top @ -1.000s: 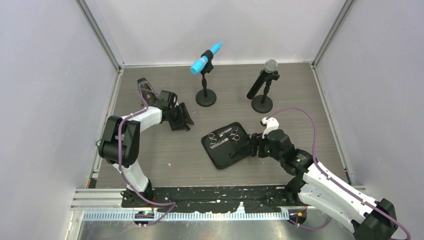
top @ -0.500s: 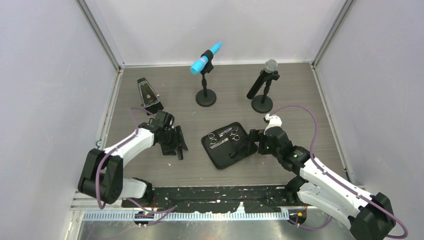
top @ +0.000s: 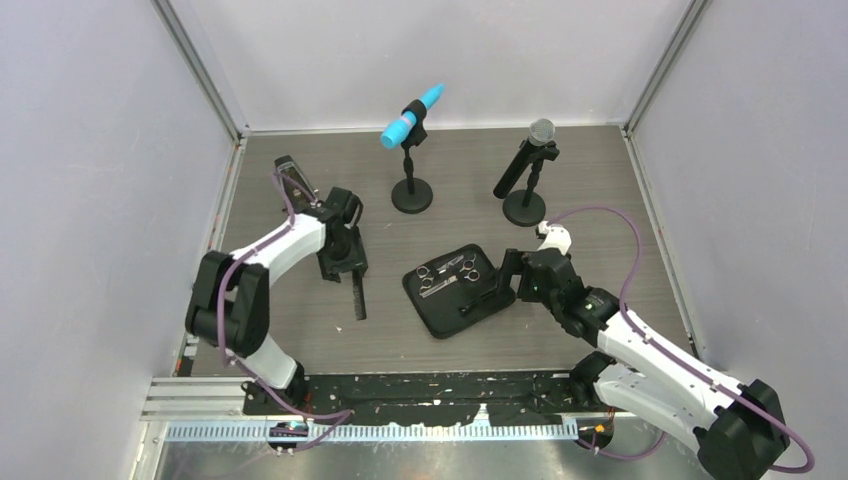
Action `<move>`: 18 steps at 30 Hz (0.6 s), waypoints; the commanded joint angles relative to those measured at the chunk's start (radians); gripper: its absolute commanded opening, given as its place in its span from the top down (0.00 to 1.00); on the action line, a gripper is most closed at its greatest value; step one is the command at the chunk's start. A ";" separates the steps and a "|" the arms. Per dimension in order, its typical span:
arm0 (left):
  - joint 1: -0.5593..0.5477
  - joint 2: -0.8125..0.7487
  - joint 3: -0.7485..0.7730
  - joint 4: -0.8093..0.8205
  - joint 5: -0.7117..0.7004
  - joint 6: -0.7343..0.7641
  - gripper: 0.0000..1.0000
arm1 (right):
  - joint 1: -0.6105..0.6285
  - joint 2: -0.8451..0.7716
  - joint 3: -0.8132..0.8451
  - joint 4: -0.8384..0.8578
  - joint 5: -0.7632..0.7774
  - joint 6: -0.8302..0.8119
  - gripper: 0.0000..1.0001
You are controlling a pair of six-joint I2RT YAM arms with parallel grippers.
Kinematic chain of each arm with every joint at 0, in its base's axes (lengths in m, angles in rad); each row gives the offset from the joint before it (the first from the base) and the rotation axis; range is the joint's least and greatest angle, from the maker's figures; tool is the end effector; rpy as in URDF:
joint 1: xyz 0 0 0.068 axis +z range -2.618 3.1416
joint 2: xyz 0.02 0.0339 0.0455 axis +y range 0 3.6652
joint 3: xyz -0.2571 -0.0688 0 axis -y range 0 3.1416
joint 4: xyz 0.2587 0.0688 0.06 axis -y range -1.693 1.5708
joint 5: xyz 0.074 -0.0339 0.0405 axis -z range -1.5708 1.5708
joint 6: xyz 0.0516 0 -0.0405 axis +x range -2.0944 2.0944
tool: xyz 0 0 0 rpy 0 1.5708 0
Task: Sort the hair-cutting tools
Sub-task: Move the comb to the center of the board, then adjust the hairdressing tool bag at the center of the board.
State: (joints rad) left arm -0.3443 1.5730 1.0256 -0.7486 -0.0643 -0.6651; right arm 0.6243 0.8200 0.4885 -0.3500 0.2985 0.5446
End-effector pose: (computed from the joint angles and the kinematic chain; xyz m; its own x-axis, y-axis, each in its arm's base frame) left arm 0.2899 -0.1004 0.1664 -0.9106 -0.3277 -0.2517 -0.3070 0.9443 -0.1188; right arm 0.1748 0.1072 0.1963 -0.6306 0.1560 -0.7603 -0.0545 0.9683 0.2439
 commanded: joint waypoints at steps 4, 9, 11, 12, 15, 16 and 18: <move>-0.058 0.137 0.105 -0.102 -0.090 0.037 0.47 | -0.006 0.036 0.045 0.024 0.013 0.023 0.04; -0.095 0.200 0.127 -0.116 -0.094 0.058 0.49 | -0.007 0.076 0.029 0.049 -0.023 0.059 0.04; -0.116 0.219 0.129 -0.126 -0.095 0.066 0.51 | -0.008 0.126 0.043 0.037 -0.026 0.093 0.04; -0.126 0.226 0.127 -0.127 -0.091 0.068 0.53 | -0.008 0.166 0.059 0.033 -0.030 0.105 0.04; -0.146 0.237 0.111 -0.119 -0.076 0.075 0.55 | -0.008 0.243 0.093 0.021 -0.039 0.171 0.04; -0.152 0.236 0.104 -0.117 -0.074 0.077 0.57 | -0.008 0.278 0.097 0.021 -0.039 0.183 0.03; -0.165 0.233 0.091 -0.113 -0.074 0.081 0.59 | -0.008 0.319 0.098 0.043 -0.059 0.212 0.02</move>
State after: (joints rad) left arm -0.4797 1.7893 1.1366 -0.8379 -0.1467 -0.6018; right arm 0.6197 1.0779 0.5373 -0.3382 0.2584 0.6575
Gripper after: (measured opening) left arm 0.435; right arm 0.964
